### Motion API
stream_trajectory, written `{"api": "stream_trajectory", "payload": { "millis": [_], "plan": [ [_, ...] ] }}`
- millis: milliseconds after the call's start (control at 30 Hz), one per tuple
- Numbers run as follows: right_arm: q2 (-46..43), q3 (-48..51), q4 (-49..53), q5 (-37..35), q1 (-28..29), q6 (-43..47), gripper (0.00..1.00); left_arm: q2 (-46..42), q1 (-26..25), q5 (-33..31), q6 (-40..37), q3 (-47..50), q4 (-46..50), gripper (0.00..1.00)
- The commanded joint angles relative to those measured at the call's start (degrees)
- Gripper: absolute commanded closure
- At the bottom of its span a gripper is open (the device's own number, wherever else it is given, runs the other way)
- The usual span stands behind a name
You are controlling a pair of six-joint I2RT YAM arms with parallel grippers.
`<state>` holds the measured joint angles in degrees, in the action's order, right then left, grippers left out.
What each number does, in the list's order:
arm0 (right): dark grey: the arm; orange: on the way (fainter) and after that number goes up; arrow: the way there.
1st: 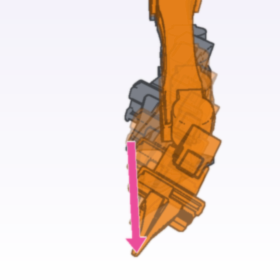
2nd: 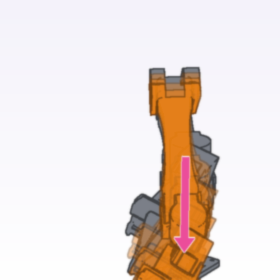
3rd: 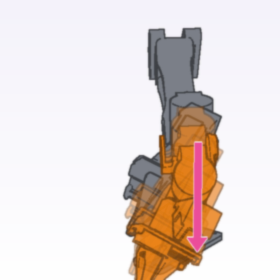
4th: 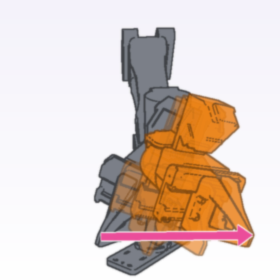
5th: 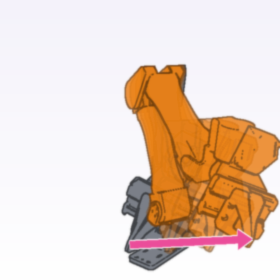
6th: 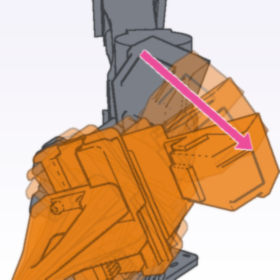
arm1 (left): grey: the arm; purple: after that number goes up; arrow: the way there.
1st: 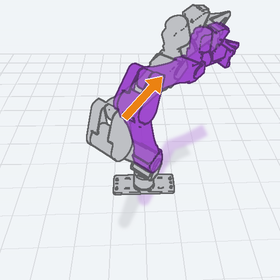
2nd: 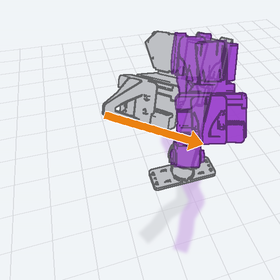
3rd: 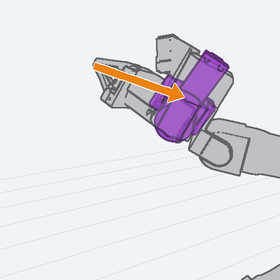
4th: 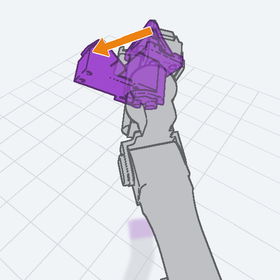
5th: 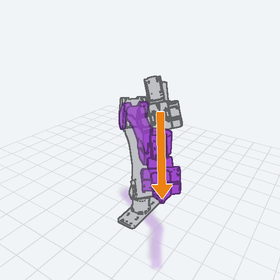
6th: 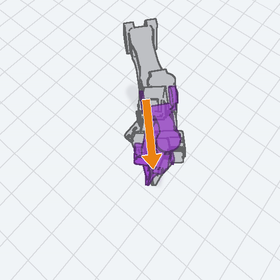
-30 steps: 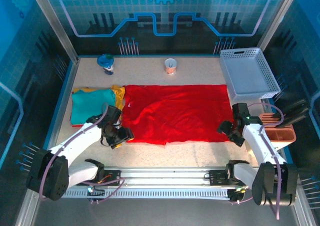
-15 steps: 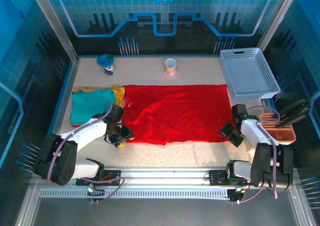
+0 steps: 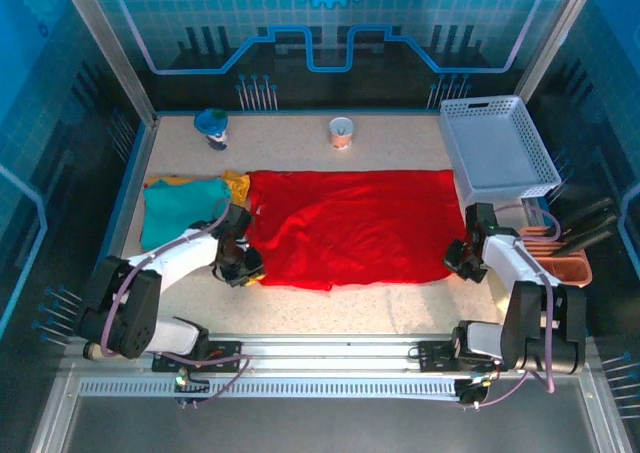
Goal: Fold and stack the t-shirts
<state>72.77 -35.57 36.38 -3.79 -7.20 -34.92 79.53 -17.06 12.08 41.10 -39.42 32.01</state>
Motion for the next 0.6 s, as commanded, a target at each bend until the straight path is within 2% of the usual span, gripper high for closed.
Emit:
{"api": "stream_trajectory", "payload": {
  "millis": [0,267,567],
  "plan": [
    [0.4,-2.5,0.5,0.8,-0.3,1.3,0.96,-0.6,-0.2,2.5,-2.0,-3.0,-1.4,0.99],
    [0.9,-6.8,1.9,3.2,-0.3,1.7,0.97,-1.4,0.1,4.0,-4.2,-10.9,5.5,1.0],
    [12.7,-19.1,2.9,5.8,-0.9,6.2,0.98,13.4,3.1,9.0,-8.7,-30.2,8.0,1.0]
  ]
}}
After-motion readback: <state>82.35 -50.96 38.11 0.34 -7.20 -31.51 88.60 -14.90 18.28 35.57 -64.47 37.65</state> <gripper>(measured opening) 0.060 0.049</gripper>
